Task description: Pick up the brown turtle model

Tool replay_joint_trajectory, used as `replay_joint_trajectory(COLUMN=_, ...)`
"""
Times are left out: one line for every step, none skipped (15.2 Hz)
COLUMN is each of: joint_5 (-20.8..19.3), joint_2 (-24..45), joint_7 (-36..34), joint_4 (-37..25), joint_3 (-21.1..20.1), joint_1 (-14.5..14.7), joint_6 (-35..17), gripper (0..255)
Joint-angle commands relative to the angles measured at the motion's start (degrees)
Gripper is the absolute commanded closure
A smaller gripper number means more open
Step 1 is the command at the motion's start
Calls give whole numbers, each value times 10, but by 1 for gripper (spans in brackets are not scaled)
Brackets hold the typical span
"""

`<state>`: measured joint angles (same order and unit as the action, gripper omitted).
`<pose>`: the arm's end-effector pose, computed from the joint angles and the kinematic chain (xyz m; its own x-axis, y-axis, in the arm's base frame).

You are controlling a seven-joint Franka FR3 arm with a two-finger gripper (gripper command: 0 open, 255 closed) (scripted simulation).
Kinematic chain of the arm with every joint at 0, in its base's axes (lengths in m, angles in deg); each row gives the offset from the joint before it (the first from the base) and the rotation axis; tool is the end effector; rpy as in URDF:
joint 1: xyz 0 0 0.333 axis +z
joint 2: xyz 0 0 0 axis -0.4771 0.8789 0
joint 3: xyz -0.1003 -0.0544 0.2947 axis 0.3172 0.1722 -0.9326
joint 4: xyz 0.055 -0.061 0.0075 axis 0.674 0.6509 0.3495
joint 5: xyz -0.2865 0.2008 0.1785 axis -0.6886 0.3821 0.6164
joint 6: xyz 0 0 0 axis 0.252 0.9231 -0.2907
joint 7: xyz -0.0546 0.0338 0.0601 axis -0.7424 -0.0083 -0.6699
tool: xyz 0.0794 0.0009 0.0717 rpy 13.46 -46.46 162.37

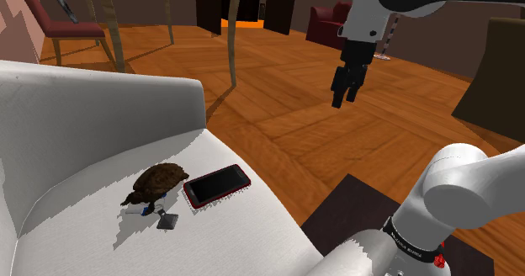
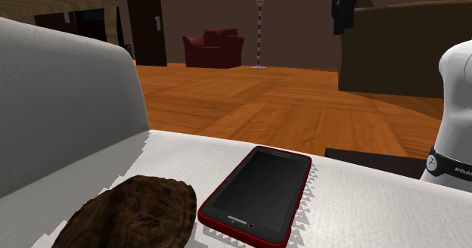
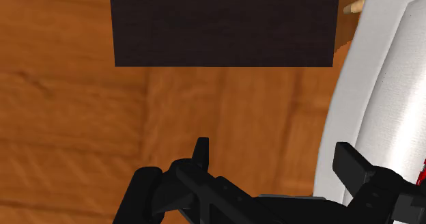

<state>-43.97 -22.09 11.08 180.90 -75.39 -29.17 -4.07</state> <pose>0.3096 0.0034 0.5580 0.9951 -0.0024 -0.0988 -0.0096 -0.9973 -0.0724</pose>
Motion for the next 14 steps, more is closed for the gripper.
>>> replay_joint_trajectory(joint_5=0, joint_2=0, joint_7=0, joint_4=0, joint_3=0, joint_1=0, joint_6=0, gripper=0)
replay_joint_trajectory(joint_5=10, joint_2=-8, joint_7=-27, joint_4=6, joint_3=-17, joint_1=1, joint_6=-2, gripper=0)
replay_joint_trajectory(joint_5=21, joint_2=-15, joint_7=-55, joint_4=12, joint_3=-34, joint_1=2, joint_6=-5, gripper=0)
replay_joint_trajectory(joint_5=32, joint_2=-21, joint_7=-82, joint_4=16, joint_3=-51, joint_1=3, joint_6=-7, gripper=0)
replay_joint_trajectory(joint_5=42, joint_2=-25, joint_7=-109, joint_4=19, joint_3=-69, joint_1=5, joint_6=-10, gripper=0)
replay_joint_trajectory(joint_5=53, joint_2=-27, joint_7=-137, joint_4=21, joint_3=-87, joint_1=6, joint_6=-14, gripper=0)
replay_joint_trajectory(joint_5=64, joint_2=-29, joint_7=-164, joint_4=22, joint_3=-105, joint_1=7, joint_6=-18, gripper=0)
replay_joint_trajectory(joint_5=74, joint_2=-29, joint_7=-192, joint_4=21, joint_3=-123, joint_1=7, joint_6=-22, gripper=0)
replay_joint_trajectory(joint_5=85, joint_2=-27, joint_7=-219, joint_4=20, joint_3=-142, joint_1=8, joint_6=-27, gripper=0)
replay_joint_trajectory(joint_5=94, joint_2=-24, joint_7=-247, joint_4=17, joint_3=-160, joint_1=8, joint_6=-32, gripper=0)
replay_joint_trajectory(joint_5=104, joint_2=-19, joint_7=-274, joint_4=14, joint_3=-179, joint_1=8, joint_6=-37, gripper=0)
replay_joint_trajectory(joint_5=112, joint_2=-14, joint_7=-301, joint_4=9, joint_3=-198, joint_1=6, joint_6=-43, gripper=0)
replay_joint_trajectory(joint_5=120, joint_2=-6, joint_7=-329, joint_4=3, joint_3=-217, joint_1=5, joint_6=-49, gripper=0)
replay_joint_trajectory(joint_5=127, joint_2=2, joint_7=-356, joint_4=-4, joint_3=-236, joint_1=3, joint_6=-55, gripper=0)
